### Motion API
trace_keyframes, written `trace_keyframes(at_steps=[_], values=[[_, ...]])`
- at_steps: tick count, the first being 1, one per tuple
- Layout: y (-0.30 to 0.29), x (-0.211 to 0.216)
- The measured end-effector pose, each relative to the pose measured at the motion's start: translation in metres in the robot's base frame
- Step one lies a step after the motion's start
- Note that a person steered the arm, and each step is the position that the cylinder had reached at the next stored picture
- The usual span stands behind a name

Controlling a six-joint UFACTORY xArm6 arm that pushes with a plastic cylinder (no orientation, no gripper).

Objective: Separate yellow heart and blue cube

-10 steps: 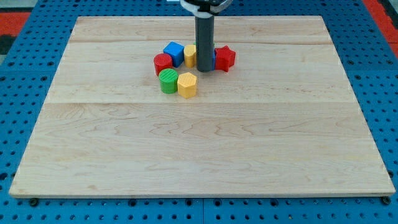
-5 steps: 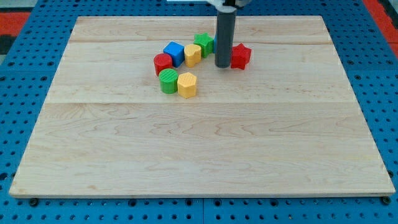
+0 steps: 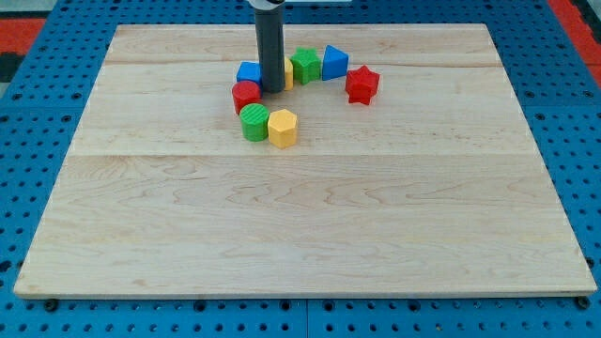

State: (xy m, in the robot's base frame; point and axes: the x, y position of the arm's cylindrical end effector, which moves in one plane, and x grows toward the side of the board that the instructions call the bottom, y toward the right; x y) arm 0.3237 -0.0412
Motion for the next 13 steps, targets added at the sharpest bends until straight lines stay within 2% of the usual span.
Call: trace_keyframes(at_steps=[2, 4, 13], values=[[-0.009, -0.009], [-0.001, 0.006], [-0.004, -0.026]])
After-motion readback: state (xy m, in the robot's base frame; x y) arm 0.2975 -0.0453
